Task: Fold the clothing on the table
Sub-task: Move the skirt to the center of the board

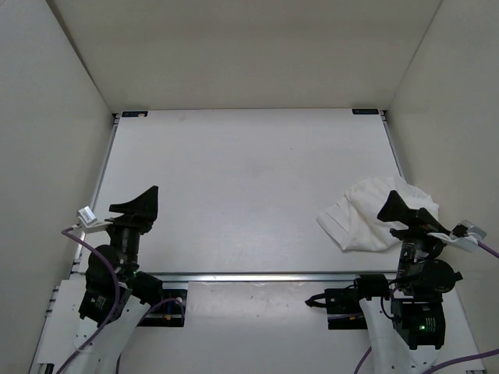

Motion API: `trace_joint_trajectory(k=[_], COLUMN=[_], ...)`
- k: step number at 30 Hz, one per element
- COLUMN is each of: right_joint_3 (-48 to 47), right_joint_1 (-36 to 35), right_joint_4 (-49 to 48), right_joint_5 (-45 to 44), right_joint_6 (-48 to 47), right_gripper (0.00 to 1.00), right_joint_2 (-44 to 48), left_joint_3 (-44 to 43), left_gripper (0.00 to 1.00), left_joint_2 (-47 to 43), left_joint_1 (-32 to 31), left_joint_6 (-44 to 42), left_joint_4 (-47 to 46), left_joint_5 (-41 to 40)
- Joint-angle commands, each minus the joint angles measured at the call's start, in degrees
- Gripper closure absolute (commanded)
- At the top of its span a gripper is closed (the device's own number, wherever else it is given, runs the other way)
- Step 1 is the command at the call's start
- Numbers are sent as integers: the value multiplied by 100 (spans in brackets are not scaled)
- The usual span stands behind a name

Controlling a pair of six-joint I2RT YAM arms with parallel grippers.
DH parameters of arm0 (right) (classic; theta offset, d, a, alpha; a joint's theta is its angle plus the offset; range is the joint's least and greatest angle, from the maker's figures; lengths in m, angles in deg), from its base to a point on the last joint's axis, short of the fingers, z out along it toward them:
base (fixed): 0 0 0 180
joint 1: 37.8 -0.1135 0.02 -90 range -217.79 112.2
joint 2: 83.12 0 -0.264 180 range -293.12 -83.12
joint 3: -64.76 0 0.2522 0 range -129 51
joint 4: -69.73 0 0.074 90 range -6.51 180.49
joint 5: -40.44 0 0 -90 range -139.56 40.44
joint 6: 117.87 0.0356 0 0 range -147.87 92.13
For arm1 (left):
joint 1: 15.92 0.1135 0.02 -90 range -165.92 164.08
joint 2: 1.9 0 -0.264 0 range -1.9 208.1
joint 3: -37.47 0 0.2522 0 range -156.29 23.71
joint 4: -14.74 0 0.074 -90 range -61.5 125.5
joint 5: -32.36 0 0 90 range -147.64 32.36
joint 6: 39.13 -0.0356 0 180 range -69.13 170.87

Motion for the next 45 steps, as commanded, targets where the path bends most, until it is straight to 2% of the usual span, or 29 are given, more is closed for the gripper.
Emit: trace_joint_trajectory(k=[1,4,8,11,16,18,22,25,27,31,36,38,40,42,43,45], right_joint_3=[-5,22,127,145,162,180,171,-126,-381,-979,-1437,-1577,-1543,-1499,-1516,-1578], right_joint_1=[-25,-43,27,53,54,54,45,19,27,53,360,737,1054,845,775,967], right_joint_4=[-255,-219,-281,-272,-342,-369,-412,-185,105,281,474,563,642,668,781,958], right_joint_5=[-18,-79,8,87,175,210,227,106,-45,-281,-510,-65,639,659,641,772], right_joint_6=[25,77,77,69,112,-19,-168,-423,-598,-1038,-1478,-1600,-1750,-1820,-1821,-1760], right_gripper=[1,0,1,0,1,1,0,1,1,1,1,1,1,1,1,1], right_joint_2=[25,42,42,42,25,25,-63,-334,-625,-1398,-2837,-3408,-4129,-4490,-4658,-5281], left_joint_3=[-159,-143,-99,-161,-152,-4,436,665,684,-220,-1424,-1855,-2652,-3261,-3594,-3886], left_gripper=[1,1,2,1,1,2,1,2,2,1,1,2,1,1,2,1], left_joint_2=[-3,-46,-46,7,-20,23,59,147,252,1487,3098,3913,4679,5618,5814,6437], left_joint_1=[26,289,334,220,158,193,333,360,325,228,561,728,642,528,553,650], left_joint_6=[419,-71,-46,207,182,-402,-1967,-2242,-2252,-3041,-3175,-3288,-3490,-3649,-3684,-3667], left_joint_4=[511,226,49,381,339,-29,-1593,-2455,-2693,-1685,-937,-743,-104,381,670,945], left_joint_5=[-273,-160,8,-290,-423,-135,1417,2168,2144,2248,2652,2845,2987,2926,2995,3310])
